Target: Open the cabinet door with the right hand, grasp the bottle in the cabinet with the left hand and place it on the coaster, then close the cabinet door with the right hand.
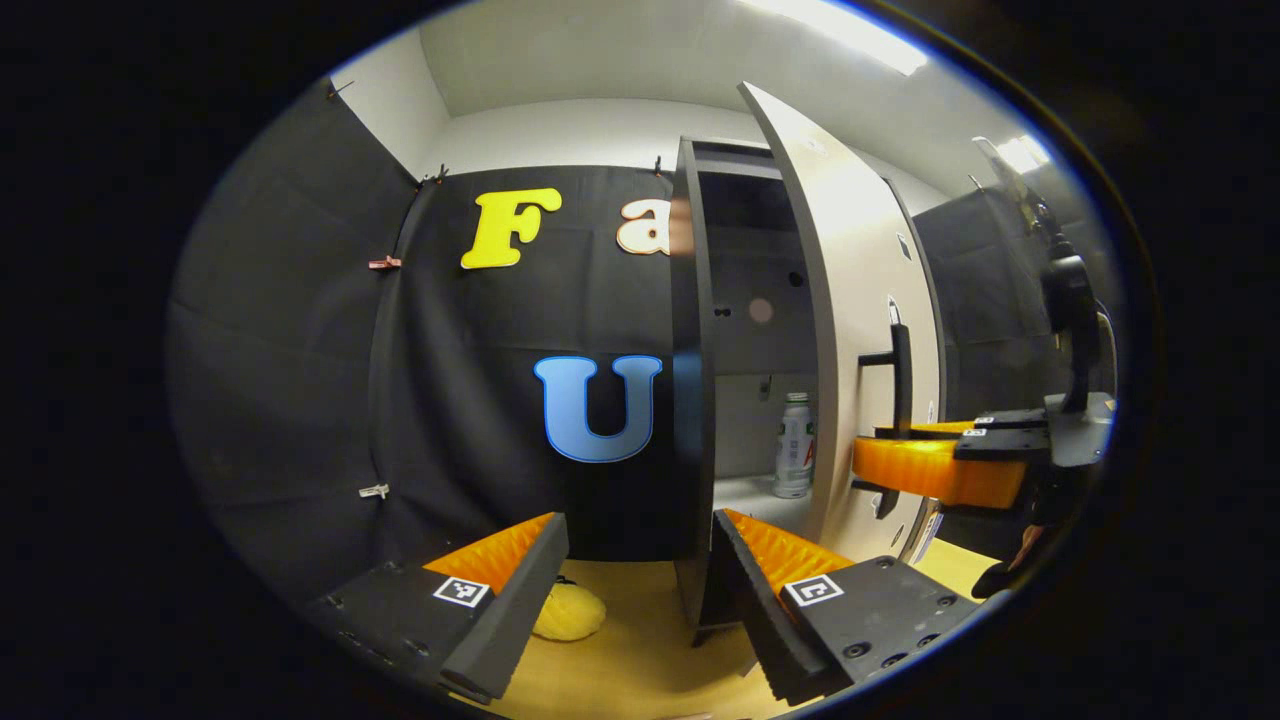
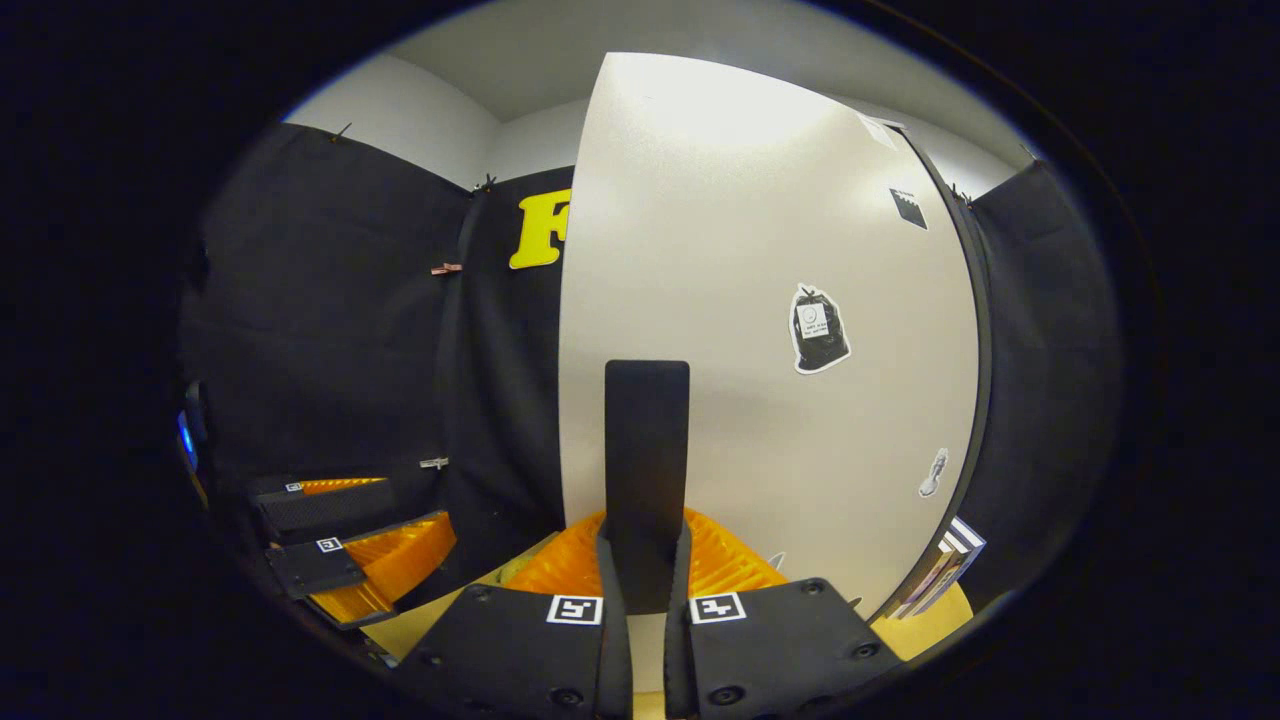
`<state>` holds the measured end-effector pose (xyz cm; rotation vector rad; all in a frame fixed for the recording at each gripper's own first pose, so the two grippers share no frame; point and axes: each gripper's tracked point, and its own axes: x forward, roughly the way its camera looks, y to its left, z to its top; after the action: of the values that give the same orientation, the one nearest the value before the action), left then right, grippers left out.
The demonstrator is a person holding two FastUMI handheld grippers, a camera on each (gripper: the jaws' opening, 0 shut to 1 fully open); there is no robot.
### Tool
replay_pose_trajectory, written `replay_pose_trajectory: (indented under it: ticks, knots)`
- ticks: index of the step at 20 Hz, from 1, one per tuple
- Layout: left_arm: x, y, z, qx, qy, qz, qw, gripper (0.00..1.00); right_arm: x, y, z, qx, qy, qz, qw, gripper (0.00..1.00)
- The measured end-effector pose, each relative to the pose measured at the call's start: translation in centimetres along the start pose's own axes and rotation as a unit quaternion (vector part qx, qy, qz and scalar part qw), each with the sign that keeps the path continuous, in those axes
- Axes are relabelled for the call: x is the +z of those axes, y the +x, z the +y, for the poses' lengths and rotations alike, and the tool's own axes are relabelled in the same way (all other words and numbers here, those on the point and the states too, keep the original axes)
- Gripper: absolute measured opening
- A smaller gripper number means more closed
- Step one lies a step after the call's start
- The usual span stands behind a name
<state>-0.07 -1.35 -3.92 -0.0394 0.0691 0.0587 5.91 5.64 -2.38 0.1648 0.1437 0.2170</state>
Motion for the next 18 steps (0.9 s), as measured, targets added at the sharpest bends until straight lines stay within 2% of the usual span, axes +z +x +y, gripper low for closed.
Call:
replay_pose_trajectory:
  ticks: [5, 8, 13, 18]
  knots:
    - [0.5, -2.8, -4.3, 0.030, 0.004, -0.004, 1.000, 0.92, 0.6, -5.2, -1.6, 0.052, 0.003, 0.006, 0.999, 0.17]
    - [1.0, -3.8, -7.1, 0.041, 0.004, -0.007, 0.999, 0.89, 1.2, -8.2, -3.3, 0.070, 0.013, 0.009, 0.997, 0.17]
    - [1.5, -4.5, -12.1, 0.025, 0.015, -0.009, 1.000, 0.92, 1.5, -11.6, -6.6, 0.061, 0.018, 0.011, 0.998, 0.17]
    - [1.5, -4.4, -16.3, -0.008, 0.002, -0.010, 1.000, 0.89, 1.7, -14.1, -9.5, 0.022, 0.007, 0.012, 1.000, 0.16]
